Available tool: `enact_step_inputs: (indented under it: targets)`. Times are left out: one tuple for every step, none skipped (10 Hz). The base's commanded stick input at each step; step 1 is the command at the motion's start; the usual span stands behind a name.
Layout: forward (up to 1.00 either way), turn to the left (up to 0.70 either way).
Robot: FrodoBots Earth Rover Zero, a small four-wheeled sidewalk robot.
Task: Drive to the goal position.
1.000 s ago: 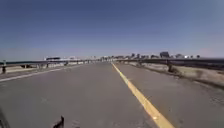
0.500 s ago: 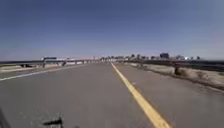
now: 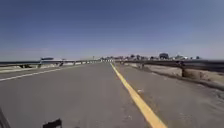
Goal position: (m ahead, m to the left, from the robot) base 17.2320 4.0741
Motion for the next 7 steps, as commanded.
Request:
enact_step_inputs:
  targets:
    - [1.0, 0.0]
    - [1.0, 0.0]
    - [1.0, 0.0]
    - [1.0, 0.0]
    - [1.0, 0.0]
    - [1.0, 0.0]
    - [1.0, 0.0]
